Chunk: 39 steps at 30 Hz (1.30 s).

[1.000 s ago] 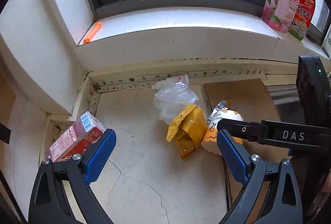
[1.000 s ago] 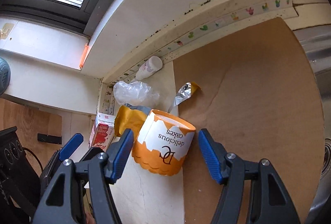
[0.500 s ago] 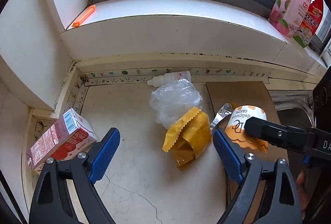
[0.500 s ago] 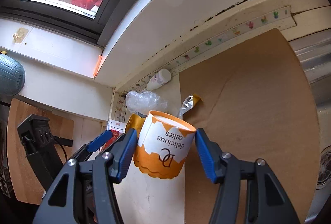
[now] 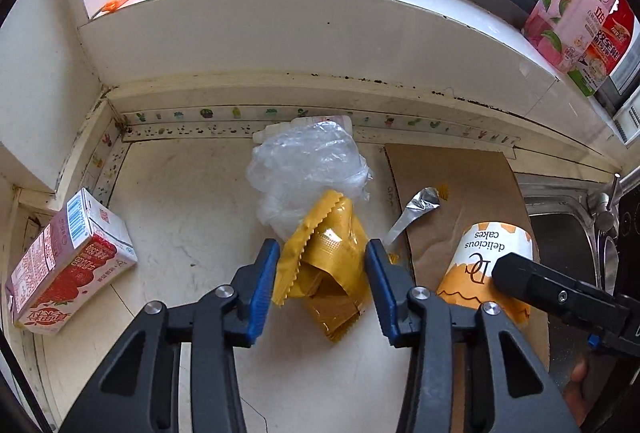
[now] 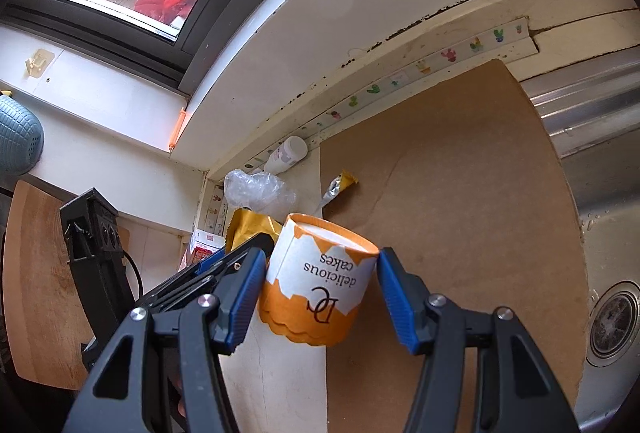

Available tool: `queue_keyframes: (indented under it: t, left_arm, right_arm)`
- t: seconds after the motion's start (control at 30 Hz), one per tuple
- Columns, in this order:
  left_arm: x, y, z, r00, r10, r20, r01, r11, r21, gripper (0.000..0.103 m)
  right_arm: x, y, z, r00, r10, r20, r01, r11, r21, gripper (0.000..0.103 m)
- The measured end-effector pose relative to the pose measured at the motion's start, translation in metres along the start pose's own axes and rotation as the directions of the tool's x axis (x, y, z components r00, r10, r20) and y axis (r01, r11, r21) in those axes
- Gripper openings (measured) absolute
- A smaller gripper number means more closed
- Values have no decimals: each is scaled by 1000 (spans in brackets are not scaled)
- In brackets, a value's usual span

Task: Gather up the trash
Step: 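Grasp the orange cake cup with the right tool while the left tool grasps the yellow bag, then carry the yellow bag and cake cup down over the black trash bin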

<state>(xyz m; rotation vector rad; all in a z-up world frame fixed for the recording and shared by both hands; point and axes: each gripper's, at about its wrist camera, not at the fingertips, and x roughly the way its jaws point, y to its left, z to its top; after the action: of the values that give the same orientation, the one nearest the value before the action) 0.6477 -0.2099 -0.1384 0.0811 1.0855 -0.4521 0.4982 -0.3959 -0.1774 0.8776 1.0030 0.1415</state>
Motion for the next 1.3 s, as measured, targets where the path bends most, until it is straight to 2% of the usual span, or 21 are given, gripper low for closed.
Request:
queue_keyframes:
  t: [0.1,0.13,0.17,0.47,0.77,0.97,1.3]
  left_arm:
    - [-9,0,-6,1000,2,31,-1,1000,-9,39]
    - [-13,0,-7,999,2,41,-1,1000,-9,36]
    - [-16,-1,-9,999,6,47,-5,1000,-8,27]
    - [-72,-9,-33,994,30,104,-26,999,-40,25]
    - [-173,-9,-87,981,84,172,-75,996,-57,25]
    - [-233,-13,-144,970,126,207,-115,991,-64,25]
    - [-311,-25,-274,961,135,240,-114,988,-99,25]
  right_arm:
    - [-2,5,-5,1000,2,-1,-2,1000,-20,58]
    - [-2,7,-7,1000,4,-1,-4,1000,-28,58]
    - [-4,9,-9,1000,6,0,-6,999,-34,58]
    - [-23,35,-33,999,33,1,-33,996,-88,58]
    - [-70,74,-82,998,55,23,-51,984,-171,58]
    - [-103,98,-132,997,56,44,-43,968,-246,58]
    - [-155,122,-236,997,38,61,-14,934,-356,58]
